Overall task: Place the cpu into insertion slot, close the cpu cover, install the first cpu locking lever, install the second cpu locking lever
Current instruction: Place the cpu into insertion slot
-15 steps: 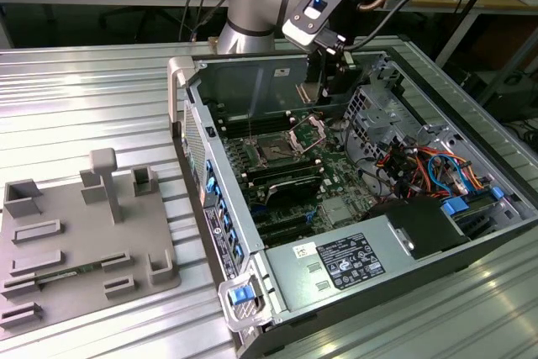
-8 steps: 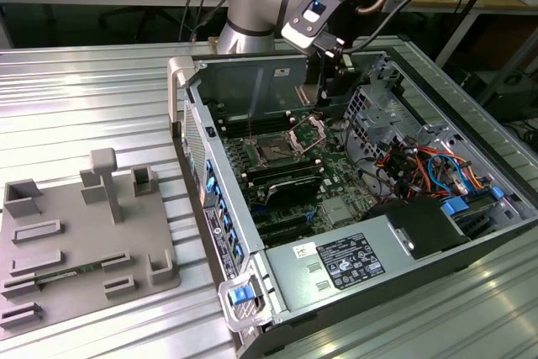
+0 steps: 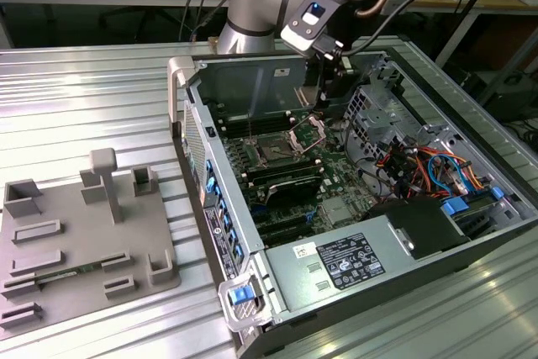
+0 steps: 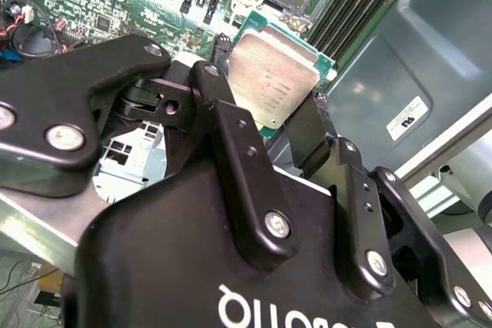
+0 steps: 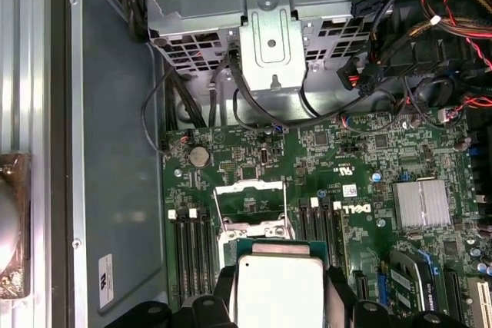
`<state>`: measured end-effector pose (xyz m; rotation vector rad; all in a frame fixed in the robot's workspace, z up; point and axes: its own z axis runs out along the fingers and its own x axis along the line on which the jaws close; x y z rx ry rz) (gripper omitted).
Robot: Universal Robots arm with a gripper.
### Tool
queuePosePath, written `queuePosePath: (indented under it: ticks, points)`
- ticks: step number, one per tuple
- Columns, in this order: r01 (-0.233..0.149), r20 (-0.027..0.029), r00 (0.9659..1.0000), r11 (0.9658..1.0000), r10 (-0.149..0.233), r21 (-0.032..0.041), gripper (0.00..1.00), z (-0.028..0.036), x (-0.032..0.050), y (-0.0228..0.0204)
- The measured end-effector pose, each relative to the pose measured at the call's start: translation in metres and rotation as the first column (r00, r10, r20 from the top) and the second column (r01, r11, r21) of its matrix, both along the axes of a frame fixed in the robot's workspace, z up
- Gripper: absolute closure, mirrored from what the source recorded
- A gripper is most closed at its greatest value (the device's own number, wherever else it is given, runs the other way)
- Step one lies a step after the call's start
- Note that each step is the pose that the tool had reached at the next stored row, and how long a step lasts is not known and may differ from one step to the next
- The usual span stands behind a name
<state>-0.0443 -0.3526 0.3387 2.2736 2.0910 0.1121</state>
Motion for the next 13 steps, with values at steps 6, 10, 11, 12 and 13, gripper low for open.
queuePosePath:
  ticks: [6,10,11,12,13]
  points:
    - [0.000,-0.0016,1.0000,1.0000,0.000,0.0002,0.45,-0.0029,0.0000,0.0000]
    - [0.000,-0.0024,1.0000,1.0000,0.000,0.0001,0.45,-0.0046,0.0000,0.0000]
    - [0.000,-0.0034,1.0000,1.0000,0.000,0.0000,0.45,-0.0054,0.0000,0.0000]
    - [0.000,-0.0048,1.0000,1.0000,0.000,0.0000,0.45,-0.0063,0.0000,0.0000]
    - [0.000,-0.0057,1.0000,1.0000,0.000,0.0000,0.45,-0.0068,0.0000,0.0000]
